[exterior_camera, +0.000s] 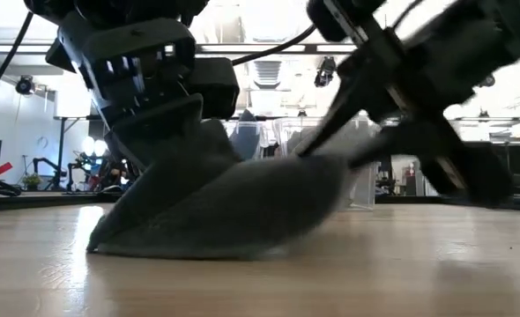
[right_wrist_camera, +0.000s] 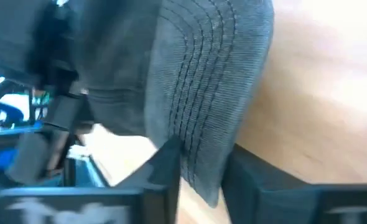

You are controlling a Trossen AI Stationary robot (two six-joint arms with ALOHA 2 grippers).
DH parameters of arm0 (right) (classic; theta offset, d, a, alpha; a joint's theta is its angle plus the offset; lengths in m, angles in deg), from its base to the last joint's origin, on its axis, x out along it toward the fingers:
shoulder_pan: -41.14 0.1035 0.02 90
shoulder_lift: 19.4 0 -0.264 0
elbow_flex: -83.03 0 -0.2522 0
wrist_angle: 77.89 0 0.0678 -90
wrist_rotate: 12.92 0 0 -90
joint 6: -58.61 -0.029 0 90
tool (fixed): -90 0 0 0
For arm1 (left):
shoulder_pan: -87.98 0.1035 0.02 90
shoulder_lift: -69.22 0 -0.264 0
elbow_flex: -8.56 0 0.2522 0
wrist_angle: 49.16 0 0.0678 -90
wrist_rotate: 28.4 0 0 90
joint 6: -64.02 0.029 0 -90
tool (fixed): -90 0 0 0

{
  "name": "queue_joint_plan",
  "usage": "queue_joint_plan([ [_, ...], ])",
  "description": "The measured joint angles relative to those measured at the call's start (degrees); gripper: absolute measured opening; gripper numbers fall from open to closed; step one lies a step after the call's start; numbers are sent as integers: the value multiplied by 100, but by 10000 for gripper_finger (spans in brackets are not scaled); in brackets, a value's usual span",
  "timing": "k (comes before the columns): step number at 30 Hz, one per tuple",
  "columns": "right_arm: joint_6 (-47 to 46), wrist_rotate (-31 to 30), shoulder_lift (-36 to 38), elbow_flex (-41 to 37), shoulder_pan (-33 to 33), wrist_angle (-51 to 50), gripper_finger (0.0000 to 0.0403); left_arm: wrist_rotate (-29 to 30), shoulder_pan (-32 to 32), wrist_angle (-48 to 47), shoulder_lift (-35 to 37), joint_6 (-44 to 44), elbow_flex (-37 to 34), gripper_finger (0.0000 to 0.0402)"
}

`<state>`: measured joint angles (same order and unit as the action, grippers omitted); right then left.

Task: Pick & Place hat
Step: Put the black cap into the left transparent bin

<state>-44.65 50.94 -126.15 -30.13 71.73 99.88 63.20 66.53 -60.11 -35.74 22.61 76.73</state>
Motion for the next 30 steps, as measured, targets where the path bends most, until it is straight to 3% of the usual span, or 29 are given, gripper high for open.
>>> queue_joint_plan([
  [4, 650, 217, 293, 4, -158, 117, 22, 161, -7, -175, 134, 18, 49, 172],
  [8, 1017, 193, 875, 5, -264, -761, 15, 860, 2, -769, 719, 63, 100, 172],
  [13, 1490, -222, 2012, -11, -440, -1898, 14, 1523, 7, -1672, 2036, 236, 81, 172],
  [19, 3111, -904, 3158, 249, -1129, -1916, 13, 2424, -83, -2153, 3827, 180, 81, 172],
  [24, 4874, -806, 3352, 1004, -1977, -1899, 13, 3779, -232, -2619, 4978, -24, 74, 172],
  [30, 6139, 122, 2842, 2130, -3261, -2175, 13, 4251, -251, -2981, 5558, 104, 69, 172],
])
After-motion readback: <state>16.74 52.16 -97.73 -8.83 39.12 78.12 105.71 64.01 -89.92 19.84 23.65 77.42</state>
